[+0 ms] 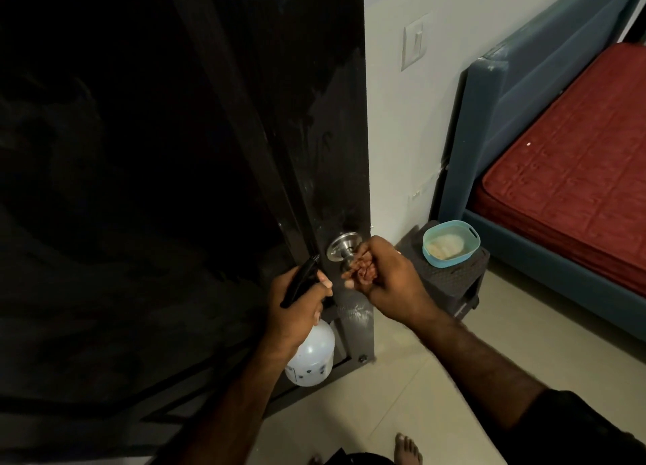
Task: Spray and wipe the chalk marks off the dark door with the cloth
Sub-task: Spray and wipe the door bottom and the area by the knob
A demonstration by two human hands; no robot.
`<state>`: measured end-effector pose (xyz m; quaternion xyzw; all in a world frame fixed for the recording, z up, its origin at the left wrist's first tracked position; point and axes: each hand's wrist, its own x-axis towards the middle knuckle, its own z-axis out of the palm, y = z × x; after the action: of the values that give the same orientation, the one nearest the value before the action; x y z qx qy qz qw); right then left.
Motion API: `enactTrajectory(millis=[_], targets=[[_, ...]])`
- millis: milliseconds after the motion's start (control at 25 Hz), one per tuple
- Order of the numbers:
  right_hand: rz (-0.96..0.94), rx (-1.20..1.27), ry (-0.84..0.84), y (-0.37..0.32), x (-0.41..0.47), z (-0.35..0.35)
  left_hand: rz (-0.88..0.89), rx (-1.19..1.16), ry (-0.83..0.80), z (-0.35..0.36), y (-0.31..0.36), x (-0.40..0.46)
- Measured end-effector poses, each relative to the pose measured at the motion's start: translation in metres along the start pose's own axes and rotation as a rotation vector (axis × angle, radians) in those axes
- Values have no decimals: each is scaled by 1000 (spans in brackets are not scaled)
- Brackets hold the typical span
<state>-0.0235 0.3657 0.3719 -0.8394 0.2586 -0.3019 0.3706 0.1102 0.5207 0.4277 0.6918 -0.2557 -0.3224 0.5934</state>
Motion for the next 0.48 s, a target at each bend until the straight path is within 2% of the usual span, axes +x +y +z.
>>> enactTrajectory(millis=[80, 160, 240, 280, 360, 400, 480], targets=[[291, 404, 25, -5, -5, 7, 0, 0, 3, 0, -1, 2], [593, 939, 26, -9, -14, 18, -1, 2, -4, 1, -1, 1], [724, 1436, -12, -12, -20, 28, 1, 17, -12, -1, -2, 0], [750, 1553, -10, -12, -19, 30, 4, 20, -14, -2, -2, 0], [768, 1532, 5, -13, -12, 30, 8, 18, -11, -6, -3, -1], [754, 1385, 14, -17, -8, 28, 5, 18, -9, -9, -2, -1], [655, 850, 71, -23, -4, 25, 1, 9, 0, -14, -2, 0]])
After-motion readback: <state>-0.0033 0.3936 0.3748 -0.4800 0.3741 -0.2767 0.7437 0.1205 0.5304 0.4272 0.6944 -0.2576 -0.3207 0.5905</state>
